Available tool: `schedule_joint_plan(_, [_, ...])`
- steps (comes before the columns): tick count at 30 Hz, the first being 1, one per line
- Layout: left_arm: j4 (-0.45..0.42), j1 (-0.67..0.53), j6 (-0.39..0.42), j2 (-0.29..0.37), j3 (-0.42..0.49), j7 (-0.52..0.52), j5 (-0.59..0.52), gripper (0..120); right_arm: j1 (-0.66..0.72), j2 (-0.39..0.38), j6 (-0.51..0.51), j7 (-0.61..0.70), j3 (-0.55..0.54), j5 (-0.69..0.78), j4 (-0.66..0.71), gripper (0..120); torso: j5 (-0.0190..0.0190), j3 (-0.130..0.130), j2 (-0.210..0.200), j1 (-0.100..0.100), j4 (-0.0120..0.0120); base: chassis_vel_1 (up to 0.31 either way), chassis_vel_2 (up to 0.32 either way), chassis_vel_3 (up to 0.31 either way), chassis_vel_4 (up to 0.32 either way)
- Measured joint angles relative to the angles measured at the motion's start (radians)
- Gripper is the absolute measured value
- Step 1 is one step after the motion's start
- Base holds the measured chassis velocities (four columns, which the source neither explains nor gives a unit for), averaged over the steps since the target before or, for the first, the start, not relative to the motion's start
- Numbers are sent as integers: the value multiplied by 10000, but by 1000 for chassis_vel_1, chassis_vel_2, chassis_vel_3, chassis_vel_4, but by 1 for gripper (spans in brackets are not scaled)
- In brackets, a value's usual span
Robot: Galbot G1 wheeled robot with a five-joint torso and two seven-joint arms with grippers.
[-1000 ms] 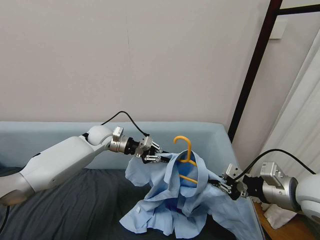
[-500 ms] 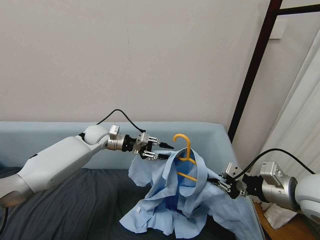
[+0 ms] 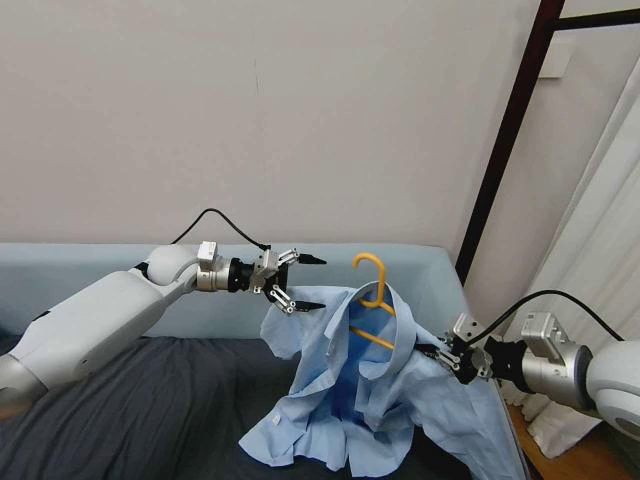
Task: Pick up the clothes from the sofa and hang them on the clothes hanger.
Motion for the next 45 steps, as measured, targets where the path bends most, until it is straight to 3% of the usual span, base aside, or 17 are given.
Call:
schedule_joint_plan(6, [-379,1140,-147,567,-1118,-972,-217,100,83,306,-13,39,56,117,-201,1,-2,0,0,0,2,0,0,0,0])
schedule_joint_plan(8, [-710,1824,-151,906,-1886,-1362,-374,100,88,421,-16,39,64,134,-278,1,-4,0,-1,0,1,0,0,0,0])
schedule_joint_plan(11, [-710,1824,-151,906,-1886,-1362,-374,100,88,421,-16,39,64,134,-278,1,-4,0,-1,0,1,0,0,0,0])
schedule_joint_plan(14, [-827,2667,-148,1365,-3007,-1506,-561,100,15,506,-16,9,57,98,-300,1,0,-1,0,-1,4,0,0,0,0])
schedule_joint_plan(18, [-828,2815,-140,1447,-3196,-1484,-592,100,-1,518,-15,0,49,74,-300,1,-3,-1,1,0,12,0,0,0,0])
schedule_joint_plan(19, [-796,2969,-138,1549,-3372,-1309,-601,100,-3,558,-12,-1,37,61,-289,1,-8,-2,2,0,-5,0,0,0,0])
schedule_joint_plan(22, [-559,3209,-127,1758,-3549,-951,-581,100,-2,641,-12,16,-2,46,-264,1,3,-1,1,-1,1,0,0,0,0])
schedule_joint_plan(28, [243,3000,-86,1475,-3330,-136,-66,100,5,635,14,51,-25,68,34,1,-3,-1,1,0,-1,0,0,0,0])
schedule_joint_plan(36, [1490,1520,-222,467,-1600,14,562,94,69,519,40,160,18,244,307,1,0,0,1,0,-2,0,0,0,0])
schedule_joint_plan(45, [1941,1319,-325,233,-1309,41,629,61,82,492,52,212,31,285,278,1,1,0,1,0,2,0,0,0,0])
